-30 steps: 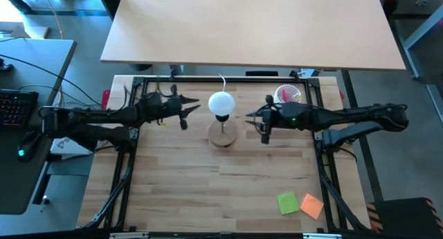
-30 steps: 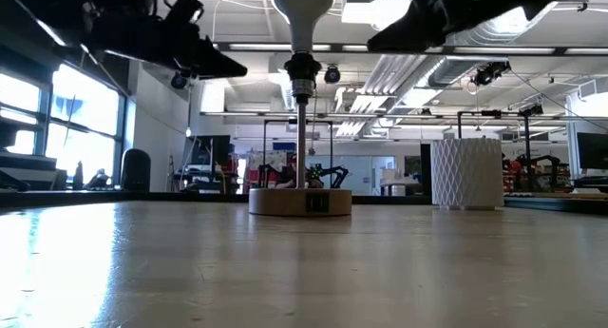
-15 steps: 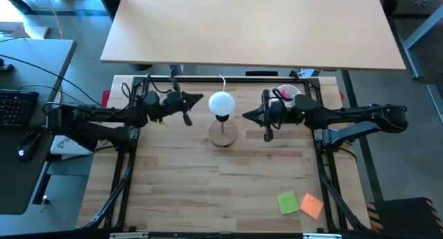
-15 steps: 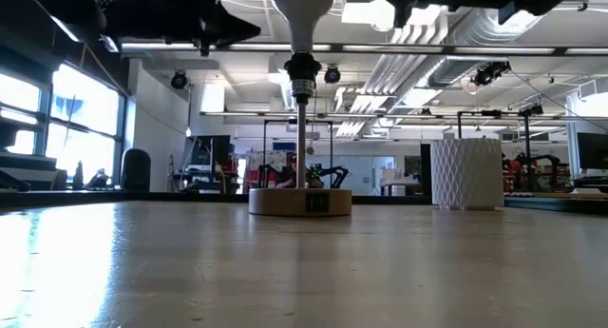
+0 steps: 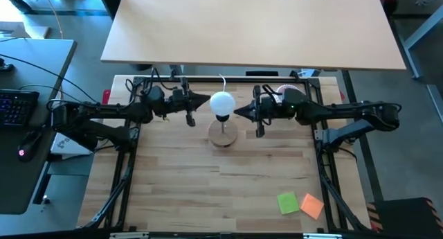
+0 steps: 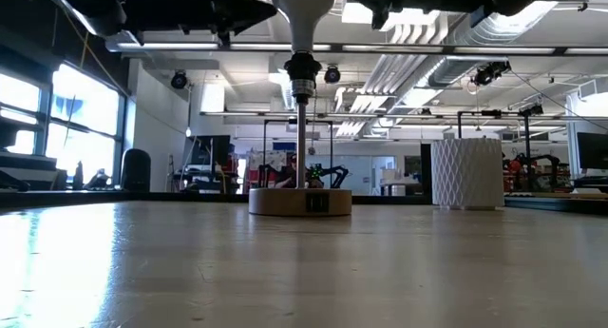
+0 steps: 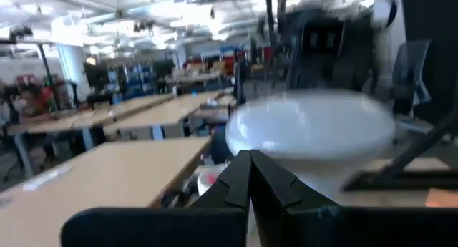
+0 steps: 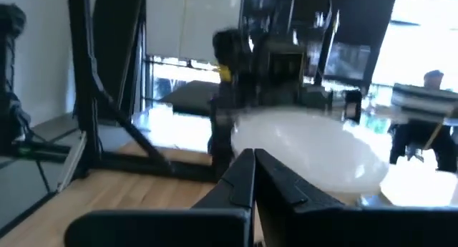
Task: Screw lightbulb
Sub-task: Insert the lightbulb into the lamp
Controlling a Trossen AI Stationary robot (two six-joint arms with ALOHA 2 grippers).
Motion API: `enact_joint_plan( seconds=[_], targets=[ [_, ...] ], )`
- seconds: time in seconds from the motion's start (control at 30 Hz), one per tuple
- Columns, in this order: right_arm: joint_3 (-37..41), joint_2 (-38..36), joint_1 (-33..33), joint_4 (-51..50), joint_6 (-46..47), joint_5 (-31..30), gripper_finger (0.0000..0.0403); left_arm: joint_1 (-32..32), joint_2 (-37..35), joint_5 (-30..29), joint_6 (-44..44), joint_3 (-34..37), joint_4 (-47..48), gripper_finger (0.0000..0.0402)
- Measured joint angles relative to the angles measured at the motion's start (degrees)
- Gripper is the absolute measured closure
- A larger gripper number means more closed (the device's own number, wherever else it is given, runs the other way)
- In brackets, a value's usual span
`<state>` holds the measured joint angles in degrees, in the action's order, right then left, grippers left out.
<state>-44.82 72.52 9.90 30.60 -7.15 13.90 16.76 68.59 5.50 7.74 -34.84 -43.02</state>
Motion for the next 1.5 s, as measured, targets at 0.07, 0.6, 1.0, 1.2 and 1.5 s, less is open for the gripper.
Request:
enact_joint_plan(
  seconds=[0.07,0.6,1.0,1.2,1.5],
  targets=[
    [0.0,1.0,1.0,-0.3,0.7,0.2,0.0402,-0.3,-0.2,-0.1,-0.2,-0.4,-0.1,0.0401],
    [-0.2,2.0,6.1,0.1,2.4,1.6,0.0403,-3.1,-2.3,-0.2,-1.7,-0.7,2.9,0.0401],
    [-0.2,-1.4,7.0,-4.3,2.1,-7.0,0.0403,-4.3,-4.3,-8.2,-0.8,-0.5,9.0,0.0401],
    [-0.2,-6.9,4.7,-9.5,-1.2,-6.9,0.0403,-2.4,-4.6,-11.1,-0.5,-0.5,11.6,0.0401],
    [-0.3,-2.5,3.9,-5.5,-1.9,3.6,0.0403,0.4,-1.9,-4.7,-1.7,-0.6,4.0,0.0401]
  ],
)
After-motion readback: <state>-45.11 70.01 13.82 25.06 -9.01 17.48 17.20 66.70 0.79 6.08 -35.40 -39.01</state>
